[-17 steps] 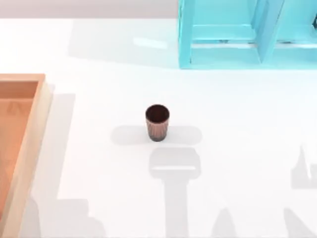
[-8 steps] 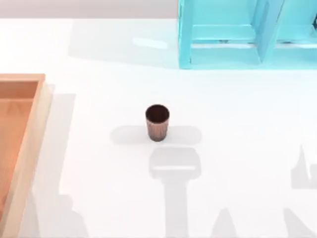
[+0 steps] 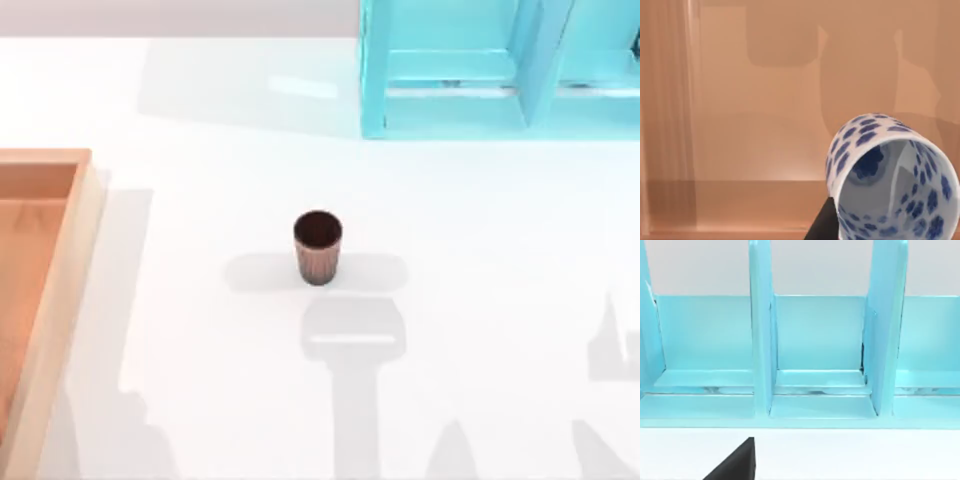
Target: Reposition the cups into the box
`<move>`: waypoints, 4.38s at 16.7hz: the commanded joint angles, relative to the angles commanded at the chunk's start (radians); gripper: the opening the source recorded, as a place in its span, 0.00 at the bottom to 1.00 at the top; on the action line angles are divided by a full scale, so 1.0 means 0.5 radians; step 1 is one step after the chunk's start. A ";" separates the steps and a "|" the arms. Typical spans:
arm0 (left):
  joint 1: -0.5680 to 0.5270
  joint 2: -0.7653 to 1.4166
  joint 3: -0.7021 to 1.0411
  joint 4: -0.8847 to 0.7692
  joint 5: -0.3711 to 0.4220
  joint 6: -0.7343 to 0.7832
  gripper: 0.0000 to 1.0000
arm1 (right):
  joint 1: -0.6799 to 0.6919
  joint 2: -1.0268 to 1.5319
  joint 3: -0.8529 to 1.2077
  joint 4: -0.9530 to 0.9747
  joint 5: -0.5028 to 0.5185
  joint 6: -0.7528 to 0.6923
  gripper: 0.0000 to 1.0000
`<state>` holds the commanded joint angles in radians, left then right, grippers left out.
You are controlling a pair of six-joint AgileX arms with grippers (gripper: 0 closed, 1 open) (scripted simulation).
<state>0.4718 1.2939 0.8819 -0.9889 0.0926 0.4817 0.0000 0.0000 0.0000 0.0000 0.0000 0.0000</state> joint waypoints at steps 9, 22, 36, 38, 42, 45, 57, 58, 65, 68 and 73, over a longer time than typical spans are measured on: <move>0.000 0.000 0.000 0.000 0.000 0.000 1.00 | 0.000 0.000 0.000 0.000 0.000 0.000 1.00; -0.004 0.020 0.608 -0.586 -0.003 -0.006 1.00 | 0.000 0.000 0.000 0.000 0.000 0.000 1.00; -0.231 0.305 1.126 -0.886 -0.003 -0.238 1.00 | 0.000 0.000 0.000 0.000 0.000 0.000 1.00; -0.406 0.529 1.398 -0.967 -0.016 -0.417 1.00 | 0.000 0.000 0.000 0.000 0.000 0.000 1.00; -0.850 1.092 2.102 -1.168 -0.063 -0.863 1.00 | 0.000 0.000 0.000 0.000 0.000 0.000 1.00; -1.232 1.556 2.673 -1.332 -0.104 -1.230 1.00 | 0.000 0.000 0.000 0.000 0.000 0.000 1.00; -2.286 2.706 4.041 -1.674 -0.166 -2.238 1.00 | 0.000 0.000 0.000 0.000 0.000 0.000 1.00; -2.286 2.706 4.041 -1.674 -0.166 -2.238 1.00 | 0.000 0.000 0.000 0.000 0.000 0.000 1.00; -2.280 2.672 3.905 -1.575 -0.165 -2.233 1.00 | 0.000 0.000 0.000 0.000 0.000 0.000 1.00; -2.279 2.605 3.641 -1.379 -0.167 -2.232 1.00 | 0.000 0.000 0.000 0.000 0.000 0.000 1.00; -2.279 2.461 3.067 -0.948 -0.169 -2.233 1.00 | 0.000 0.000 0.000 0.000 0.000 0.000 1.00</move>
<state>-0.6677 2.5241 2.4153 -1.4631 0.0079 -0.6347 0.0000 0.0000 0.0000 0.0000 0.0000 0.0000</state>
